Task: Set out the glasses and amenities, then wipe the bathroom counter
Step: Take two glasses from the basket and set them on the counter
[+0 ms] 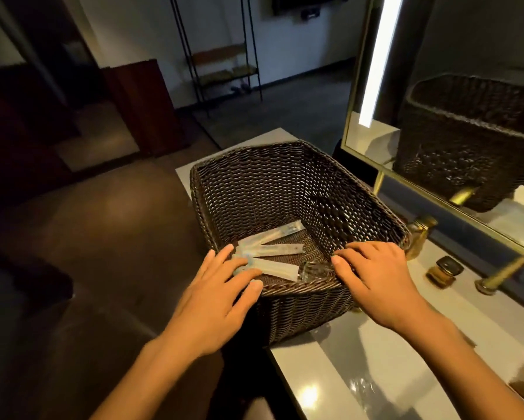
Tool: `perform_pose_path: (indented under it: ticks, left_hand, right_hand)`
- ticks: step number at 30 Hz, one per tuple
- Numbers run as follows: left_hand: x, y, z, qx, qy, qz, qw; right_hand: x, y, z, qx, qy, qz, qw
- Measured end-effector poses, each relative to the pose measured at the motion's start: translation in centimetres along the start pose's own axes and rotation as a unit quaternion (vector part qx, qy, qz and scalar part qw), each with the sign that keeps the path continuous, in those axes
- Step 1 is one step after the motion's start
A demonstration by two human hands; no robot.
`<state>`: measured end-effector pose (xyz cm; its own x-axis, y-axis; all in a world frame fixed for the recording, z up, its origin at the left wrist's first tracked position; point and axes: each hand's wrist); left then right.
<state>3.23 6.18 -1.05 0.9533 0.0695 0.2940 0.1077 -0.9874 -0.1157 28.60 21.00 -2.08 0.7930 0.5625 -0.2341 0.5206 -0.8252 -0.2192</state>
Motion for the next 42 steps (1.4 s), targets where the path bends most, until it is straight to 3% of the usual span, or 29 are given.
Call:
perform_pose_path:
  ticks: [6, 12, 20, 25, 29, 34, 42]
  left_hand:
    - [2.0, -4.8, -2.1, -0.174, -0.050, -0.043, 0.983]
    - [2.3, -13.7, -1.8, -0.382, -0.025, -0.036, 0.923]
    - [1.6, -21.4, 4.6, -0.468, -0.032, 0.002, 0.883]
    - [0.2, -21.8, 9.9, -0.542, -0.088, 0.010, 0.835]
    - [0.0, -21.3, 12.6, -0.579, -0.084, 0.057, 0.809]
    - [-0.1, -20.9, 14.9, -0.584, -0.055, 0.062, 0.808]
    - [-0.9, -21.1, 16.5, -0.585, -0.079, 0.082, 0.803]
  right_hand:
    - [-0.2, -1.2, -2.1, -0.135, 0.063, -0.025, 0.988]
    - [-0.4, -7.7, -2.6, -0.297, 0.018, -0.053, 0.953]
    - [0.3, -15.7, 4.4, -0.406, 0.064, -0.096, 0.907]
    - [0.9, -17.8, 9.4, -0.533, 0.094, -0.089, 0.836]
    - [0.7, -19.1, 11.3, -0.563, 0.106, -0.093, 0.814]
    - [0.8, -19.9, 16.0, -0.610, 0.114, -0.115, 0.776]
    - [2.1, -20.6, 18.8, -0.615, 0.073, -0.109, 0.778]
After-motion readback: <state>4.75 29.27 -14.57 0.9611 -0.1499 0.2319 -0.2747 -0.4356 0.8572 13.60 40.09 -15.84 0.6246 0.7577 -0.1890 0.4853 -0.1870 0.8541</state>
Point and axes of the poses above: each hand's wrist, its own y-axis away from the middle knuckle, its own z-axis out of the palm, x = y × z, and after that the axes turned 3 degrees about x, right-handed
